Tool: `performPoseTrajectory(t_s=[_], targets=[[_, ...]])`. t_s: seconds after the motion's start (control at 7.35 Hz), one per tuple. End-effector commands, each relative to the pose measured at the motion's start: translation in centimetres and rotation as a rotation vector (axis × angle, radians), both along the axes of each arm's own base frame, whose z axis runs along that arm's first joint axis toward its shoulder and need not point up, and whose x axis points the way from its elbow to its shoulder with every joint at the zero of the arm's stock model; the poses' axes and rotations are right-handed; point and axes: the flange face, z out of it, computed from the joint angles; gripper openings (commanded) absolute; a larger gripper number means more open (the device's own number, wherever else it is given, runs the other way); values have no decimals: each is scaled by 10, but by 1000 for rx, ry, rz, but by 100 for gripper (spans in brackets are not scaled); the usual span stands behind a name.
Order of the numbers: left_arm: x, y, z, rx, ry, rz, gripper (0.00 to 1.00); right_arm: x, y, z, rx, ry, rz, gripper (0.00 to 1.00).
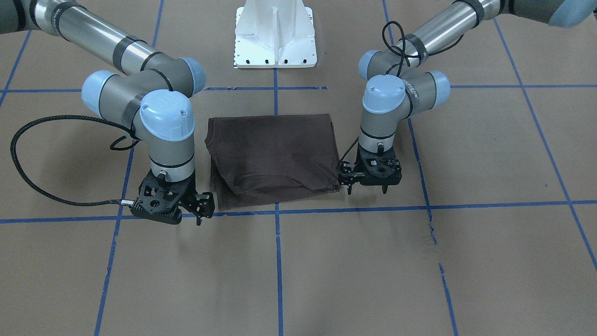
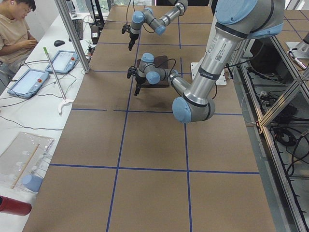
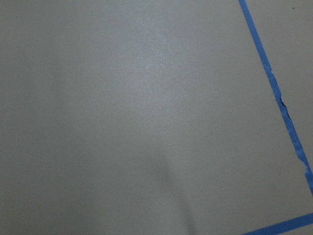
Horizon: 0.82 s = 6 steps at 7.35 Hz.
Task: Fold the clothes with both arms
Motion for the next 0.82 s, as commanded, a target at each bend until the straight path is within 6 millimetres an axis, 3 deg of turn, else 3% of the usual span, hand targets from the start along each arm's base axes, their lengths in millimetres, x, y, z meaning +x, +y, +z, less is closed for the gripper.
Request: performPoseTrajectory(t_s=[0.0,0.14,0.27,0.54,0.68], targets=[[-50,-32,20,74,-60,13,100,1,1,2,-1,-1,-2,100],[-56,-31,0,97,-17,14,100,6,4,-5,14,-17,-38,100],[-76,-14,-30,99,67,62,100,34,6,-8,32,-61,-130,100],[-159,75,-29,92,114,146,100,132,24,34,80,-75,-256,100],[-209,117,-43,122,62,216,100,203,40,66,107,-59,-337,100]])
